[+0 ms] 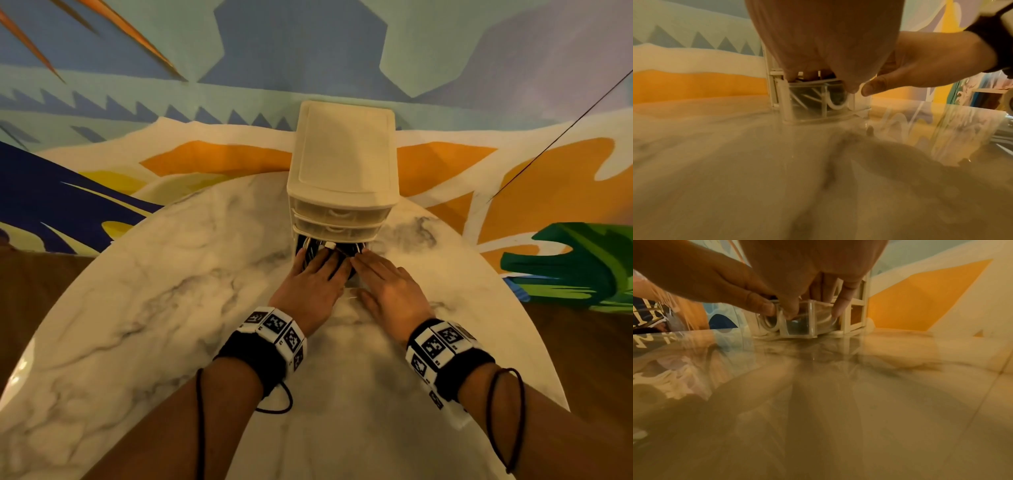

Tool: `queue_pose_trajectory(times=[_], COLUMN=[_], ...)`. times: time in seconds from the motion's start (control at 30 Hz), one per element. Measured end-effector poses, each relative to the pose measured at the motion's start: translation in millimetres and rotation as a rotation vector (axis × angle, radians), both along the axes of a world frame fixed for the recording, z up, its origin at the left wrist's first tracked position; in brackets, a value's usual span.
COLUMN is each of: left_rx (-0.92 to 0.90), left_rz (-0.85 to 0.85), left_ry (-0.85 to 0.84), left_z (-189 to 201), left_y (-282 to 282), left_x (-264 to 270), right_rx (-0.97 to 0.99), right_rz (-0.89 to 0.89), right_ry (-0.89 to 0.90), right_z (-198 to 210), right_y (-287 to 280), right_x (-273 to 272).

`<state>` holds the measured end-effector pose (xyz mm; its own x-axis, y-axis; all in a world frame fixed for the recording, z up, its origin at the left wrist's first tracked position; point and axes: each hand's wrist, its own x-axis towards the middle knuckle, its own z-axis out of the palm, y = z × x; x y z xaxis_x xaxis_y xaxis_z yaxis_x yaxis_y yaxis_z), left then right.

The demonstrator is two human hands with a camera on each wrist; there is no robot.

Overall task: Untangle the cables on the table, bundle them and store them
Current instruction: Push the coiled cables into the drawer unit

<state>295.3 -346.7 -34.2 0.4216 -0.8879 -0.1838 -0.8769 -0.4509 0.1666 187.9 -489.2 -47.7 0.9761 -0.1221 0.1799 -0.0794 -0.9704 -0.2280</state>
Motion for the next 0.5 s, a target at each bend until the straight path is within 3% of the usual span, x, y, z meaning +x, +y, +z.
queue_pose_trajectory(times=[0.3,0.4,0.5], left_rx=[-0.280,-0.326,-0.355], left_rz=[0.019,0.099,0.302], left_ry=[-0.137,-0.222,-0.218], left_z=[-9.5,-0.6,-2.4], left_y=[-6.0,-8.1,5.8], left_x=[20.9,21.5,19.3], right_rx=[0.006,0.057,0.182], right_rz=[-0.057,-0.168,-0.236], right_ry=[-0.080,-0.125,-0.131], right_z=[0.7,-1.9,-1.3], right_y=[-2.6,0.8,2.5], right_x=[20.1,27.4,33.7])
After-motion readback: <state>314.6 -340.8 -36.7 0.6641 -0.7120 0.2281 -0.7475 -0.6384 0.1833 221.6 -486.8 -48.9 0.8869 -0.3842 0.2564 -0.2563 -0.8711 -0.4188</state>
